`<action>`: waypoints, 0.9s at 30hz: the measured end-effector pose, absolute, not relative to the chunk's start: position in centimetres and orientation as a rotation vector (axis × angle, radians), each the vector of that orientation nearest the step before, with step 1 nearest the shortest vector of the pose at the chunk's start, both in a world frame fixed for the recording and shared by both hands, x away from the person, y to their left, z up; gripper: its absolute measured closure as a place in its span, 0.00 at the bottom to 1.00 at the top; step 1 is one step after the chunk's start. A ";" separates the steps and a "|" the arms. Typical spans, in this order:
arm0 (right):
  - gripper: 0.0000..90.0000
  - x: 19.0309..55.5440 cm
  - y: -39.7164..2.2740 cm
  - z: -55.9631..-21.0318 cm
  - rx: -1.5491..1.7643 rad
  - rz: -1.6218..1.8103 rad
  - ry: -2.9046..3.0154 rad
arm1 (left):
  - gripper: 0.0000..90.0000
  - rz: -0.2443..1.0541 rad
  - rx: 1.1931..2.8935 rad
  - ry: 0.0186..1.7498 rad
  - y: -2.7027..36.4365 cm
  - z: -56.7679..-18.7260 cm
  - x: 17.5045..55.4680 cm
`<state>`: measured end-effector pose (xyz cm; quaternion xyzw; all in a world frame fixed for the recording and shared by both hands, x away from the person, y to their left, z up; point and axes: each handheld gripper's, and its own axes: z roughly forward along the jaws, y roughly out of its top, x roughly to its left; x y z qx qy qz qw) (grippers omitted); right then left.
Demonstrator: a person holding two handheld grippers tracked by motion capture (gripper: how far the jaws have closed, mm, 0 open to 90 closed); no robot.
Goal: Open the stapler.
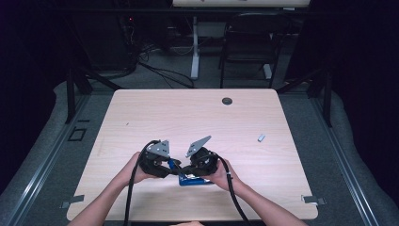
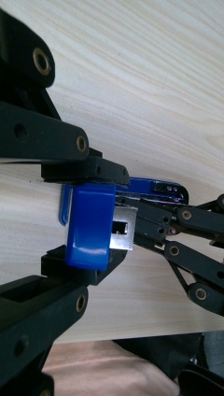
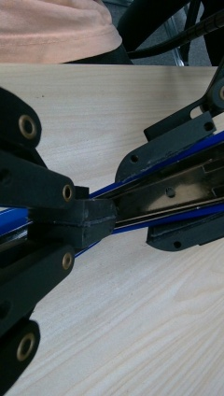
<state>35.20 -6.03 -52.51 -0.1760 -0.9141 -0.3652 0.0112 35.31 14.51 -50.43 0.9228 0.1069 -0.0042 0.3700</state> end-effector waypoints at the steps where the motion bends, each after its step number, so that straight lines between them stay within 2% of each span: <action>1: 1.00 35.2 -6.0 -52.5 -0.549 -1.140 -2.851 | 0.70 -0.016 2.366 0.277 14.5 -50.4 35.3; 14: 1.00 35.2 -6.1 -52.5 -0.538 -1.133 -2.854 | 0.68 0.011 2.279 0.301 14.8 -49.3 35.0; 17: 1.00 35.3 -6.1 -52.5 -0.540 -1.139 -2.855 | 0.71 0.019 2.278 0.300 14.8 -49.3 35.0; 27: 0.99 35.3 -7.0 -52.0 -0.585 -1.085 -2.861 | 0.72 0.030 2.278 0.283 14.8 -49.4 34.9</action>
